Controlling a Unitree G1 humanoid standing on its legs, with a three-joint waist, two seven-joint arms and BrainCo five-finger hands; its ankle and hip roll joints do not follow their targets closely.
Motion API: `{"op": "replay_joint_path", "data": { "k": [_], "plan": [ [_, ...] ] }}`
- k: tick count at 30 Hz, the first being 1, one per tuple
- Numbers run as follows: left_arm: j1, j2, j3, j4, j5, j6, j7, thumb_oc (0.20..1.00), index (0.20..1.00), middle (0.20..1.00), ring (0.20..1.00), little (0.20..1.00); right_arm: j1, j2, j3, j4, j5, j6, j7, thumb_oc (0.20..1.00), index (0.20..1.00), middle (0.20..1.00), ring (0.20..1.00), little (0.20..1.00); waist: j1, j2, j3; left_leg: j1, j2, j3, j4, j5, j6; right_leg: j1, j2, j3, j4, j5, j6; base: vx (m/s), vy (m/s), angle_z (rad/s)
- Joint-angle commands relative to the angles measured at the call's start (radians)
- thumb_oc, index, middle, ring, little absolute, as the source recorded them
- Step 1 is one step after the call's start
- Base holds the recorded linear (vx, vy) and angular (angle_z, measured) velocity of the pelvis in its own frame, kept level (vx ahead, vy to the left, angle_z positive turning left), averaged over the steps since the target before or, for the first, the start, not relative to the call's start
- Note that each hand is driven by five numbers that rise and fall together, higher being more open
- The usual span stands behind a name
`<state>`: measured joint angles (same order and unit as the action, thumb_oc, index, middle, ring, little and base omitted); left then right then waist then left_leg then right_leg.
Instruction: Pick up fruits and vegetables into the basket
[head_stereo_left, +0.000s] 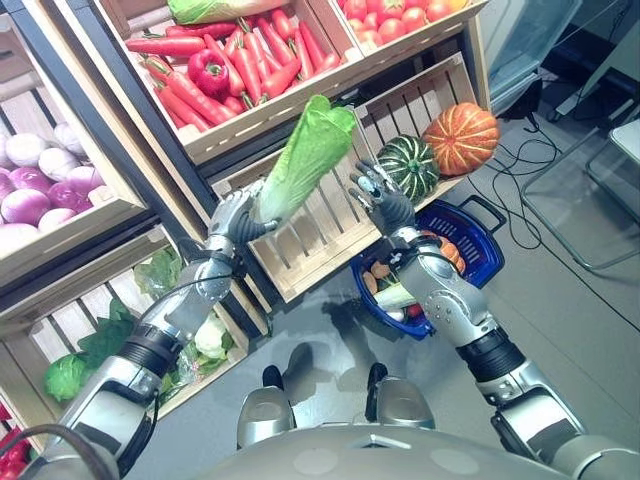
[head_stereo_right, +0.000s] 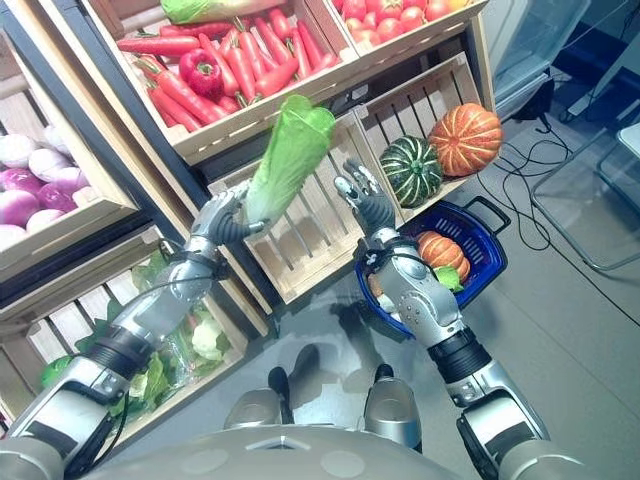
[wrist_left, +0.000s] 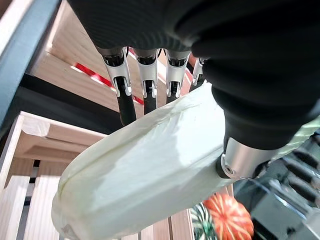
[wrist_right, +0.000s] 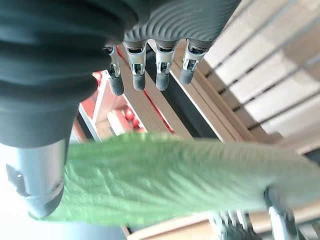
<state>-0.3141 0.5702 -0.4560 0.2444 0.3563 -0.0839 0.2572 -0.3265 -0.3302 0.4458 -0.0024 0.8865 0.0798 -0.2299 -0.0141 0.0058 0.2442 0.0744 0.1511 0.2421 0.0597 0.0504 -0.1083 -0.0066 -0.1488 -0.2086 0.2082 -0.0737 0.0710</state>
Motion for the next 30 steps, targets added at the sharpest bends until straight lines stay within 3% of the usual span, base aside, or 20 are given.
{"op": "replay_joint_path", "data": {
  "k": [1, 8, 14, 27, 28, 29, 30],
  "plan": [
    [-0.049, 0.054, -0.029, -0.102, 0.061, -0.012, -0.021, 0.2, 0.2, 0.2, 0.2, 0.2, -0.038, 0.04, 0.021, -0.047, 0.033, -0.001, 0.027, 1.0, 1.0, 1.0, 1.0, 1.0, 0.004, -0.026, -0.048, 0.011, -0.044, 0.016, 0.069, -0.159, 0.057, 0.058, -0.042, -0.008, -0.096, 0.025, 0.061, 0.0, 0.0, 0.0],
    [-0.071, 0.054, -0.08, -0.133, 0.139, 0.035, -0.061, 0.2, 0.2, 0.2, 0.2, 0.2, -0.07, 0.038, 0.065, -0.037, 0.002, 0.052, -0.022, 1.0, 1.0, 1.0, 1.0, 1.0, 0.005, -0.028, -0.061, 0.022, -0.048, 0.015, 0.064, -0.168, 0.06, 0.068, -0.046, -0.007, -0.107, 0.026, 0.068, 0.0, 0.003, 0.0],
    [-0.11, 0.039, -0.121, -0.153, 0.179, 0.065, -0.079, 0.2, 0.2, 0.2, 0.2, 0.2, -0.104, 0.072, 0.107, -0.004, 0.073, 0.093, -0.04, 1.0, 1.0, 1.0, 1.0, 1.0, 0.013, -0.032, -0.064, 0.03, -0.051, 0.009, 0.058, -0.171, 0.061, 0.077, -0.049, -0.01, -0.113, 0.027, 0.073, 0.0, 0.0, 0.01],
    [-0.176, 0.029, -0.225, -0.182, 0.422, 0.156, -0.195, 0.2, 0.2, 0.2, 0.2, 0.2, -0.164, 0.105, 0.13, 0.07, 0.063, 0.116, -0.113, 1.0, 1.0, 1.0, 1.0, 1.0, 0.018, -0.031, -0.075, 0.043, -0.054, 0.002, 0.035, -0.169, 0.06, 0.085, -0.056, -0.022, -0.123, 0.031, 0.086, 0.0, 0.0, 0.04],
    [-0.182, 0.025, -0.237, -0.181, 0.433, 0.166, -0.207, 0.2, 0.2, 0.2, 0.2, 0.2, -0.173, 0.112, 0.131, 0.084, 0.073, 0.096, -0.113, 0.598, 0.598, 0.598, 0.598, 0.598, 0.018, -0.03, -0.076, 0.043, -0.054, 0.002, 0.034, -0.169, 0.06, 0.085, -0.057, -0.023, -0.123, 0.031, 0.087, 0.0, 0.0, 0.0],
    [-0.186, 0.024, -0.246, -0.179, 0.435, 0.17, -0.214, 0.2, 0.2, 0.2, 0.2, 0.2, -0.18, 0.116, 0.13, 0.095, 0.08, 0.084, -0.115, 0.498, 0.498, 0.498, 0.498, 0.498, 0.019, -0.03, -0.076, 0.044, -0.054, 0.001, 0.034, -0.17, 0.06, 0.085, -0.058, -0.024, -0.123, 0.031, 0.088, 0.0, 0.0, 0.0],
    [-0.189, 0.022, -0.255, -0.176, 0.437, 0.174, -0.222, 0.2, 0.2, 0.2, 0.2, 0.2, -0.187, 0.122, 0.129, 0.106, 0.093, 0.076, -0.109, 0.2, 0.2, 0.2, 0.2, 0.2, 0.021, -0.029, -0.077, 0.044, -0.054, 0.0, 0.033, -0.17, 0.06, 0.087, -0.058, -0.026, -0.124, 0.031, 0.088, 0.0, 0.0, 0.0]
  ]
}}
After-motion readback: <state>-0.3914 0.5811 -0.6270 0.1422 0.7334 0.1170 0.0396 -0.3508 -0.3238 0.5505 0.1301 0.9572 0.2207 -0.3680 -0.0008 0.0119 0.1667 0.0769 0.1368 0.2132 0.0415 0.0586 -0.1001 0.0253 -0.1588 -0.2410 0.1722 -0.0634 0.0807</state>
